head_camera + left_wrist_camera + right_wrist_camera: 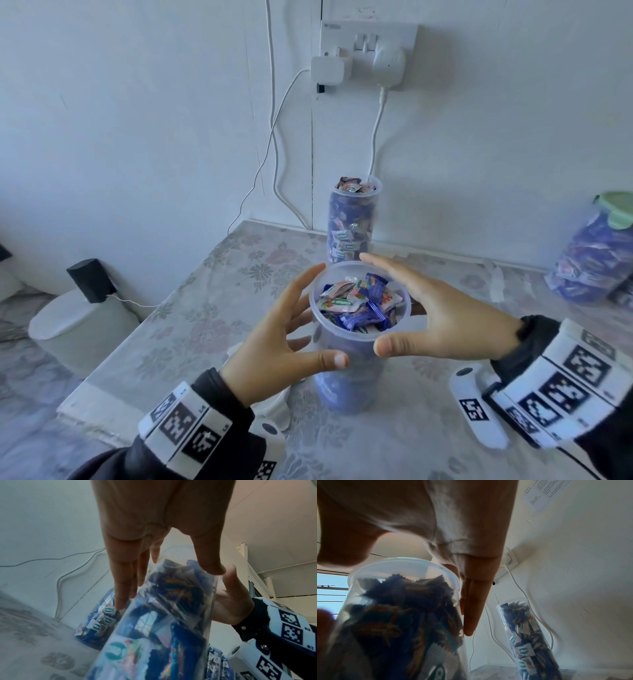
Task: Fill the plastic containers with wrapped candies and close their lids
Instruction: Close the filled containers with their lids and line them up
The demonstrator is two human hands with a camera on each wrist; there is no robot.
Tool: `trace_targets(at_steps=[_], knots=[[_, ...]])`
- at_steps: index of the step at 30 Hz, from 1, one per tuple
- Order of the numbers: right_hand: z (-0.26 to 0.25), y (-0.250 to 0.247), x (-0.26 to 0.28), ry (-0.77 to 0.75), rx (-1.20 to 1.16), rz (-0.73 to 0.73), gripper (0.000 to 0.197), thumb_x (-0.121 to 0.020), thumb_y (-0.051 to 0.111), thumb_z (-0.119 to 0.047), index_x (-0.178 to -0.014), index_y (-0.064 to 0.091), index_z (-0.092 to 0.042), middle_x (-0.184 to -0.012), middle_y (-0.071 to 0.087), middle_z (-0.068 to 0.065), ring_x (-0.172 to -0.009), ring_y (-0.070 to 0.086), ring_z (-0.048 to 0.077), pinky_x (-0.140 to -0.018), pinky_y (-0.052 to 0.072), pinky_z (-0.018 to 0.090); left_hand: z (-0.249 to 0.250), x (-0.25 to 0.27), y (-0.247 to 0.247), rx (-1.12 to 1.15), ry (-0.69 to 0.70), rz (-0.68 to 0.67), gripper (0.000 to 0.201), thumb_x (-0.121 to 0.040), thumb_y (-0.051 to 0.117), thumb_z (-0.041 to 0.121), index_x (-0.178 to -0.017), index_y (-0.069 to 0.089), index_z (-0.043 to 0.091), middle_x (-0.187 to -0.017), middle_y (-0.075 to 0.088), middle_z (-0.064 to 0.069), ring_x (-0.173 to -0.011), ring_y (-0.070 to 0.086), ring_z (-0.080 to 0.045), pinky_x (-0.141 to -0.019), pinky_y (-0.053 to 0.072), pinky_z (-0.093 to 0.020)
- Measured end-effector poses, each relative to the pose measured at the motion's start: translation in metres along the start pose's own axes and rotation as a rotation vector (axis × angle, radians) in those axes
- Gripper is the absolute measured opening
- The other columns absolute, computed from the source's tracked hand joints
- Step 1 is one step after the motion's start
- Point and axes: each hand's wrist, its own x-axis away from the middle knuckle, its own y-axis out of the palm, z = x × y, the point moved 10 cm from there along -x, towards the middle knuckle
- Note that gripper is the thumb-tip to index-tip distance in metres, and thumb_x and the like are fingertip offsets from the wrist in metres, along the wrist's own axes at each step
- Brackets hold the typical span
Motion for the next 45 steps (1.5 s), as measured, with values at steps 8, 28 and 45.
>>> trace_targets(at_steps=[8,28,45], knots=[[-0.005,0.000,-0.002,-0.021,0.000,0.008,0.093,-0.053,0.055,-0.087,-0.133,0.015,-0.058,-0.138,0.027,-0.040,-0.125,0.033,-0.020,-0.096,0.028,-0.001,-0.052,0.033,-0.031,-0.672,-0.253,-0.199,0.096,-0.061,0.081,0.050,-0.128,0.013,0.062,-0.144,0.026,0.026,-0.134,0.022,0.004,-0.110,0.022,-0.019],[-0.002,0.001,0.001,-0.047,-0.010,0.049,0.095,-0.056,0.051,-0.088,-0.137,0.012,-0.056,-0.141,0.023,-0.041,-0.127,0.029,-0.021,-0.095,0.025,-0.003,-0.084,0.035,-0.062,-0.870,-0.308,-0.256,0.071,-0.051,0.071,0.055,-0.111,0.032,0.059,-0.124,0.034,0.024,-0.117,0.039,-0.006,-0.102,0.034,-0.026],[0.037,-0.012,0.007,0.003,-0.261,0.299,0.046,-0.089,0.050,-0.057,-0.131,0.047,-0.040,-0.125,0.060,-0.019,-0.115,0.056,0.003,-0.100,0.045,0.028,0.112,-0.015,-0.046,-0.433,0.268,0.218,0.059,-0.054,0.063,0.064,-0.109,0.058,0.044,-0.110,0.054,0.020,-0.102,0.053,0.004,-0.067,0.045,-0.018]])
